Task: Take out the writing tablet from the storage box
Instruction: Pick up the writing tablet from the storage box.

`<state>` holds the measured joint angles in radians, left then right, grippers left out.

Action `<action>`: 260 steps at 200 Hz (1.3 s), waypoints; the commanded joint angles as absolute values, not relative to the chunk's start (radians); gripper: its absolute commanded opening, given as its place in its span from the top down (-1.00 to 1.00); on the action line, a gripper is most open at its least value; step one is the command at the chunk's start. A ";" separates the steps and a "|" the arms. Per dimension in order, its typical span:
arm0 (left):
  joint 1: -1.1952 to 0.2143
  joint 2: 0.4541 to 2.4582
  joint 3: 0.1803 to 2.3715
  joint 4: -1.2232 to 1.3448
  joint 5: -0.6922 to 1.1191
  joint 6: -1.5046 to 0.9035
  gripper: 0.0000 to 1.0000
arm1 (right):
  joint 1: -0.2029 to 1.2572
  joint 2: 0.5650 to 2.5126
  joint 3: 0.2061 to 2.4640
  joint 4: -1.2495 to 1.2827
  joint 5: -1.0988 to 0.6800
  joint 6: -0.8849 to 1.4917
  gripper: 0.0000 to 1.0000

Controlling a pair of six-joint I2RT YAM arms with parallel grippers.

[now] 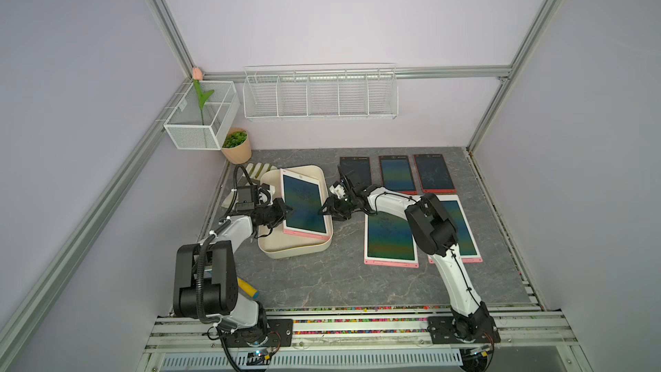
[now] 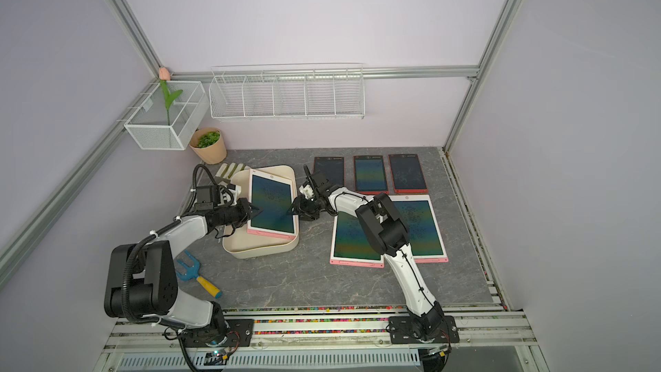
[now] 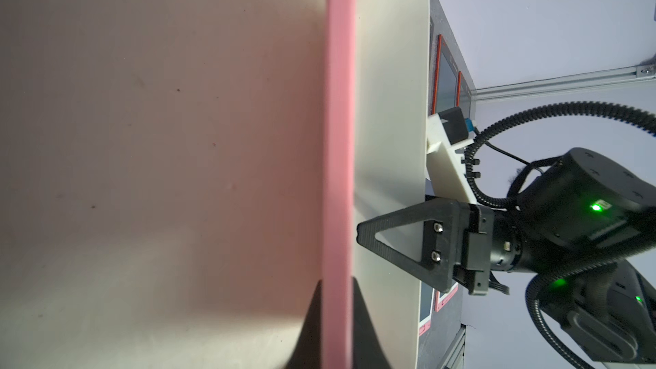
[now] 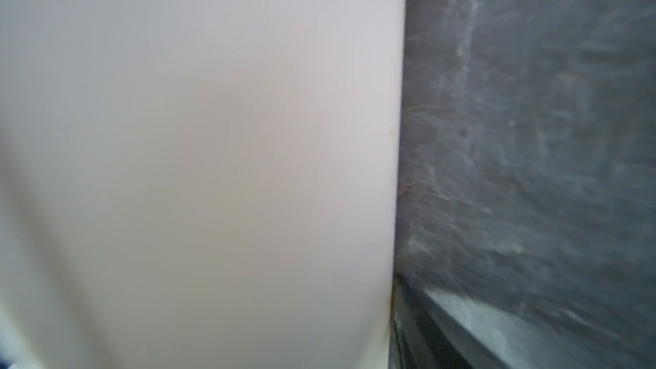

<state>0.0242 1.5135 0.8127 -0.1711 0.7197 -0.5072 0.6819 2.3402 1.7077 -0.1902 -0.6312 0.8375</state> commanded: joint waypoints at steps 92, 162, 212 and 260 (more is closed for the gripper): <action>0.039 1.424 0.884 -0.343 0.619 -0.458 1.00 | 0.685 2.157 1.590 0.021 -0.702 0.937 -0.13; 0.087 1.338 0.878 -0.366 0.590 -0.482 1.00 | 0.694 2.152 1.546 0.041 -0.667 0.947 -0.12; 0.091 1.299 0.903 -0.402 0.581 -0.473 1.00 | 0.698 2.124 1.516 0.067 -0.675 0.932 -0.10; 0.091 1.293 0.898 -0.398 0.592 -0.468 1.00 | 0.698 2.008 1.465 0.001 -0.638 0.822 -0.09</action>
